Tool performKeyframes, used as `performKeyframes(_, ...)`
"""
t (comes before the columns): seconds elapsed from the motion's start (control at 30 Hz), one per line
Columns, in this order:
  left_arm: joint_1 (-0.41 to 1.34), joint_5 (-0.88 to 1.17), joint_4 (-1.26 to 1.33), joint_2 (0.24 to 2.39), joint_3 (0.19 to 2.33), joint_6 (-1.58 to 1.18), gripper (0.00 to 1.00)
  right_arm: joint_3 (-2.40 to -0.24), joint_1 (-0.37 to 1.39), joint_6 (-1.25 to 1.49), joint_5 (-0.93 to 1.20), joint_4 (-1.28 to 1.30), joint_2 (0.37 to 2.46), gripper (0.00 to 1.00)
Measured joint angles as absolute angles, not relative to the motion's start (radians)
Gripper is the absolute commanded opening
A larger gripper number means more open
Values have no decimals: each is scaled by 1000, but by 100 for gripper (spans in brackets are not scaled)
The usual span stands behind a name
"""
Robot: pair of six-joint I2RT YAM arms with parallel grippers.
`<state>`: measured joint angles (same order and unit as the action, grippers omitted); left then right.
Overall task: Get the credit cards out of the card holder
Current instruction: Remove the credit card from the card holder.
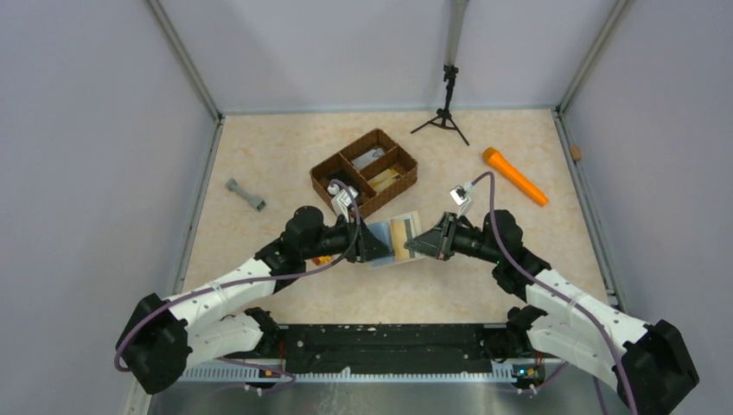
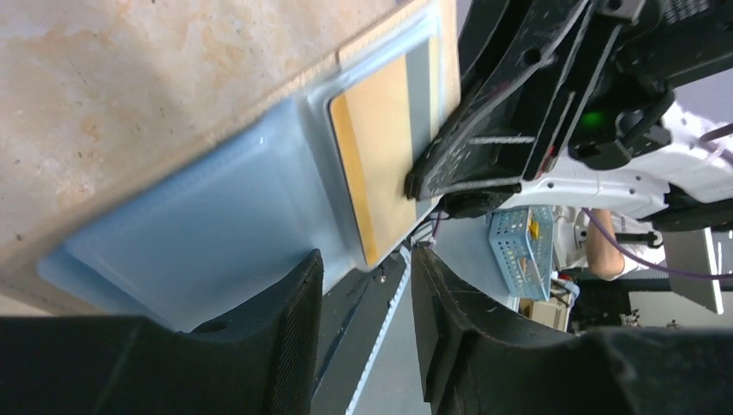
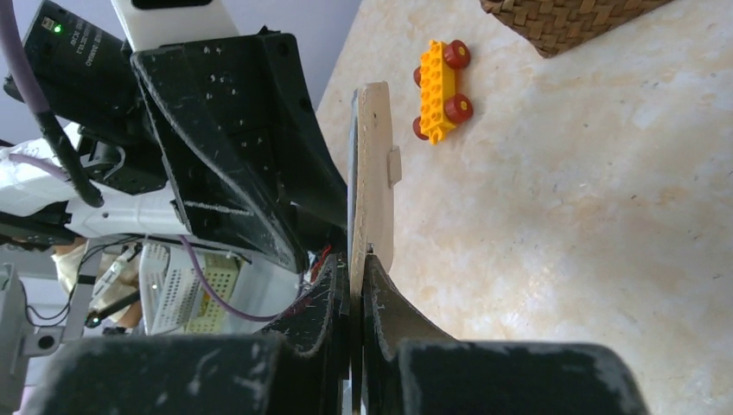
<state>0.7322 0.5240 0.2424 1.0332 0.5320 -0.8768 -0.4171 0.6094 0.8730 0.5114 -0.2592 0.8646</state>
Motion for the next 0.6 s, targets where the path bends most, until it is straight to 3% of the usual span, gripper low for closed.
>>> performKeyframes(0.17, 732, 516, 318, 1041, 525, -897, 42, -373, 608, 912, 535, -314, 851, 0)
performKeyframes(0.6, 712, 566, 495, 1070, 472, -971, 17, -301, 598, 1054, 606, -540, 873, 0)
